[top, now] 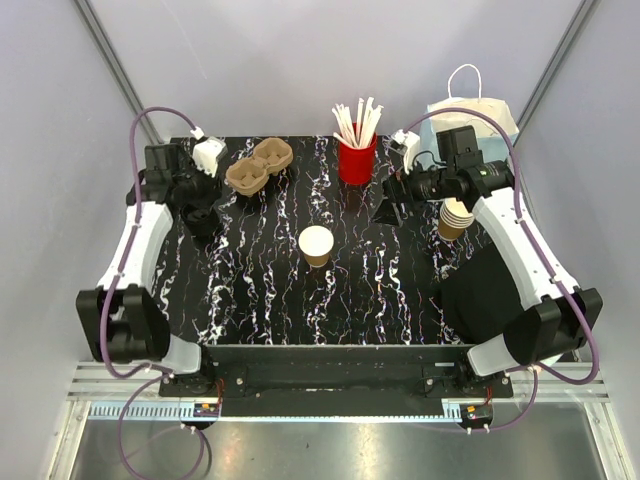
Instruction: Pack the takeout coffee
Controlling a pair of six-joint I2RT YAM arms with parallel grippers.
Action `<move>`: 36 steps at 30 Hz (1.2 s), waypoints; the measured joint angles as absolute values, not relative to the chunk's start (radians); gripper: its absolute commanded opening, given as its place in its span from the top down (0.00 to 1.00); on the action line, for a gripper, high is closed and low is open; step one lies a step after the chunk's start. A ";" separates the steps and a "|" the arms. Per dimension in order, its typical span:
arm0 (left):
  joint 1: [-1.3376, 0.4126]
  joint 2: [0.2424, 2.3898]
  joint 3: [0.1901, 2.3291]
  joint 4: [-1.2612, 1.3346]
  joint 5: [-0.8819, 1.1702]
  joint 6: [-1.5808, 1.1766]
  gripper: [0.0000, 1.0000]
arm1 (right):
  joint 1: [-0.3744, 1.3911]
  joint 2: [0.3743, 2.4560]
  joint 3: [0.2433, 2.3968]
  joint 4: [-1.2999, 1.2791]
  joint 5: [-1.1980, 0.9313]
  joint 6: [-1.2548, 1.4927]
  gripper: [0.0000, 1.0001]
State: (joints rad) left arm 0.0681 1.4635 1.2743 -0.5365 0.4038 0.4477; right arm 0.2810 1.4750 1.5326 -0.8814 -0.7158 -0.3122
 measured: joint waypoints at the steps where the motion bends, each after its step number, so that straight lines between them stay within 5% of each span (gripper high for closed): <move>1: 0.068 1.439 1.274 -0.546 0.448 0.453 0.82 | 0.281 1.476 1.545 -0.877 -0.732 -0.304 0.00; 18: -0.062 1.178 1.274 -0.643 1.243 0.486 0.77 | 0.358 1.694 1.709 -0.548 -0.936 0.146 0.00; 28: -0.104 1.167 1.109 -0.630 1.234 0.560 0.38 | 0.424 1.678 1.697 -0.578 -0.868 0.044 0.00; 33: -0.107 1.180 0.999 -0.736 1.204 0.753 0.01 | 0.397 1.553 1.593 -0.685 -0.798 -0.155 0.00; 36: -0.136 1.179 0.976 -0.828 1.191 0.891 0.01 | 0.383 1.457 1.513 -0.786 -0.763 -0.323 0.00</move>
State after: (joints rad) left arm -0.1360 1.1793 0.9764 -0.8276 1.1912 0.8909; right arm 0.3832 1.4570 1.5131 -0.7856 -0.7631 -0.3225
